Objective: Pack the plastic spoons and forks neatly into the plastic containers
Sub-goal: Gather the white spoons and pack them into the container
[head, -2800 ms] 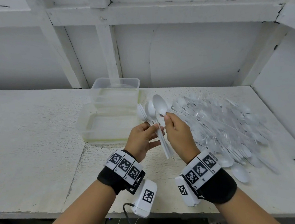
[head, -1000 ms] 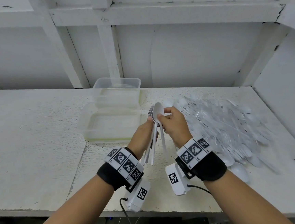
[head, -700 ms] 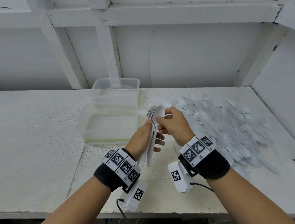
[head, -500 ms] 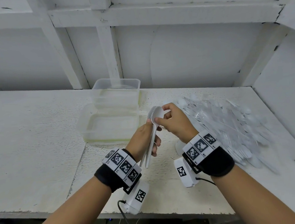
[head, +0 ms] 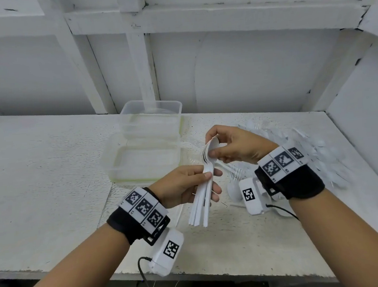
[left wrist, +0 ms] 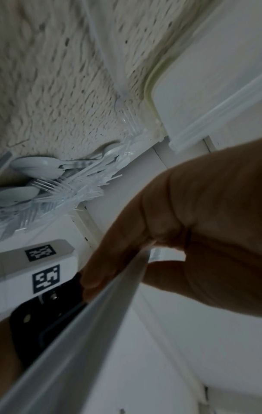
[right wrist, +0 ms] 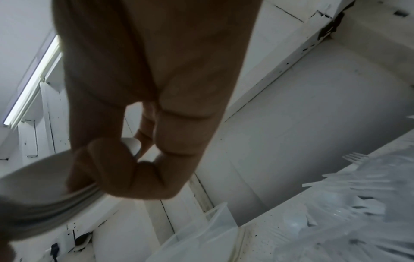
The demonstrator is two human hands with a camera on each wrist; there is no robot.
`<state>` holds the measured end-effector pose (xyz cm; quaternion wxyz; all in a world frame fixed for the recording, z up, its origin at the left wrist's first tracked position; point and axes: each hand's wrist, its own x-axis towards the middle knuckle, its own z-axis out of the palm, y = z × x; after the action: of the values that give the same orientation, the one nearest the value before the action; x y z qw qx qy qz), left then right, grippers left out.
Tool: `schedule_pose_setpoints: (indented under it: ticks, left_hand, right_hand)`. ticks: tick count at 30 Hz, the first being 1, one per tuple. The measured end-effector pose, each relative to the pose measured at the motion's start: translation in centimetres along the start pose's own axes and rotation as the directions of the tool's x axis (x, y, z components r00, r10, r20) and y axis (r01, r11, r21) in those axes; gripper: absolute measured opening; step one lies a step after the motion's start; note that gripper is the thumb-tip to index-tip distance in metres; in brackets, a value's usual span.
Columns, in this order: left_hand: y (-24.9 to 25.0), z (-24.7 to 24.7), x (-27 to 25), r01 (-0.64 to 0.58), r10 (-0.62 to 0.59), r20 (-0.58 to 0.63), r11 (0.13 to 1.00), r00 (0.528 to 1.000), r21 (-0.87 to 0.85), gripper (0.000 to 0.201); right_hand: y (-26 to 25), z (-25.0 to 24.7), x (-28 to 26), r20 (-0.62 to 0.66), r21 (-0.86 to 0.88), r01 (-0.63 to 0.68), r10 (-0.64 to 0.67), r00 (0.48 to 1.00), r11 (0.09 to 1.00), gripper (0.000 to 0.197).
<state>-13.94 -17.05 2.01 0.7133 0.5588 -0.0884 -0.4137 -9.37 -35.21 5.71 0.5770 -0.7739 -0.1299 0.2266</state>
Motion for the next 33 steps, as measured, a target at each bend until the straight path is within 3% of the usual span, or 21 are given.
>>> schedule_pose_setpoints:
  ticks: [3,7,11,12,16,19,22,29,33]
  left_hand:
    - [0.7,-0.4,-0.1,0.002,-0.002,-0.034,1.000,0.999,-0.002,0.017]
    - [0.9,-0.8,0.5,-0.053,0.042,-0.203,0.997,0.978,-0.051,0.013]
    - [0.7,-1.9,1.6,-0.245,0.118,-0.494,0.948,0.862,-0.201,0.009]
    - [0.7,-2.2,1.8,-0.285,0.117,-0.543,0.929,0.831,-0.235,0.007]
    - [0.7,-3.0,2.0,-0.365,0.095,-0.633,0.878,0.768,-0.310,0.008]
    - [0.7,-3.2,1.6,-0.391,0.113,-0.654,0.871,0.748,-0.297,0.010]
    - [0.8,-3.7,1.1,-0.393,0.124,-0.663,0.878,0.738,-0.273,0.012]
    - [1.4,-5.6,-0.8,-0.330,0.164,-0.627,0.931,0.761,-0.157,0.029]
    - [2.6,-7.4,-2.2,-0.358,0.194,-0.700,0.929,0.687,-0.094,0.028]
  right_hand:
    - [-0.4,0.4,0.3,-0.004,0.014,0.046,-0.046,0.999,0.999,0.025]
    - [-0.7,1.7,0.8,-0.187,-0.083,0.108,-0.122,0.975,0.991,0.032]
    - [0.1,4.1,1.1,-0.455,-0.338,0.093,-0.249,0.855,0.936,0.034]
    - [0.2,4.8,1.2,-0.449,-0.400,0.083,-0.274,0.851,0.913,0.034]
    - [0.6,7.7,2.2,-0.258,-0.621,0.037,-0.249,0.934,0.783,0.046]
    - [0.6,8.7,3.1,-0.226,-0.753,0.044,-0.321,0.920,0.656,0.037]
    - [0.3,9.2,3.7,-0.183,-0.804,0.052,-0.330,0.926,0.593,0.030]
    - [0.0,9.4,4.8,-0.160,-0.748,0.108,-0.336,0.928,0.655,0.031]
    - [-0.6,8.9,4.7,-0.124,-0.741,0.102,-0.286,0.950,0.663,0.035]
